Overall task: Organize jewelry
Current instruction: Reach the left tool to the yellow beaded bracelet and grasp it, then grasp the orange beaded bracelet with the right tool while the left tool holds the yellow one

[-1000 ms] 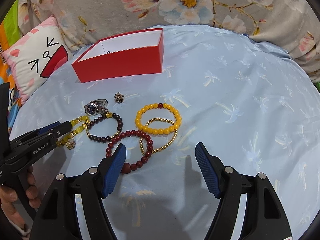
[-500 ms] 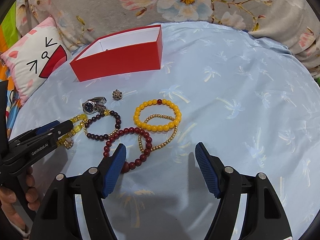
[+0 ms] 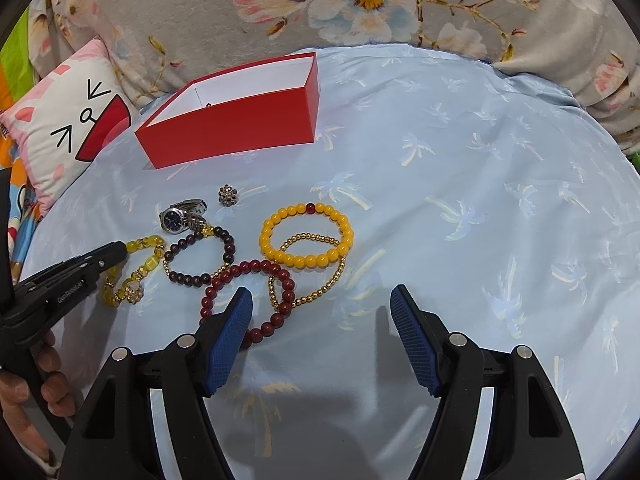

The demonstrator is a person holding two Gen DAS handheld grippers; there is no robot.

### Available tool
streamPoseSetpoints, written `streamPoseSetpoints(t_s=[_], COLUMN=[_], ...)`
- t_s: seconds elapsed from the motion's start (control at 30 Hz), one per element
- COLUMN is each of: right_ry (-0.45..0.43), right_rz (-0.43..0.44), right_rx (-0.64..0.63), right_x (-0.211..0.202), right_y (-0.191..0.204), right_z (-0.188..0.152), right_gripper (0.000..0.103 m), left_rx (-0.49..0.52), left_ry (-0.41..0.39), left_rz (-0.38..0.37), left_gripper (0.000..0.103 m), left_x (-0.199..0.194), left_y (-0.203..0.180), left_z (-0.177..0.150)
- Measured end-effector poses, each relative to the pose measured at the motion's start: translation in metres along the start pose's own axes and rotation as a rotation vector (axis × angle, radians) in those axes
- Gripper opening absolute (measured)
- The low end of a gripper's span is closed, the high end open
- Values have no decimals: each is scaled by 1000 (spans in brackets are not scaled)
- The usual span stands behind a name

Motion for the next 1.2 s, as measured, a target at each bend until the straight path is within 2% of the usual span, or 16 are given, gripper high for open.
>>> streamPoseSetpoints(t_s=[0.2,0.6,0.8,1.0,1.13,1.2], right_ry=[-6,11,-3,0,26,24], right_rz=[0,15,9,-16,-22,-25], right_rx=[-2,-7,23,41,46,42], right_x=[1,9,15,30,44,47], right_y=[1,7,-6,-17,-20,-20], right_z=[6,4,21,39,40,40], right_gripper=[69,69,67,55,41,39], left_rx=[-44,-60,-59,-59,-57,-57], left_ry=[-11,7,8,7,8,8], left_rz=[19,11,11,13,12,12], left_gripper=[9,9,9,9,9,9], left_x=[-2,7,8,8,8,8], left_y=[20,17,18,17,17,17], left_z=[8,-2,-2,-1,-2,-2])
Point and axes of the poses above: each gripper's, at about its wrist camera, not at the fingertips, and x roughly the way its jaws point, y to its left, z to its top, the point moved 9 cm from there along x, roughly the way its jaws point, and after that the axes turned 5 degrees about z, right-handed, at the moved point
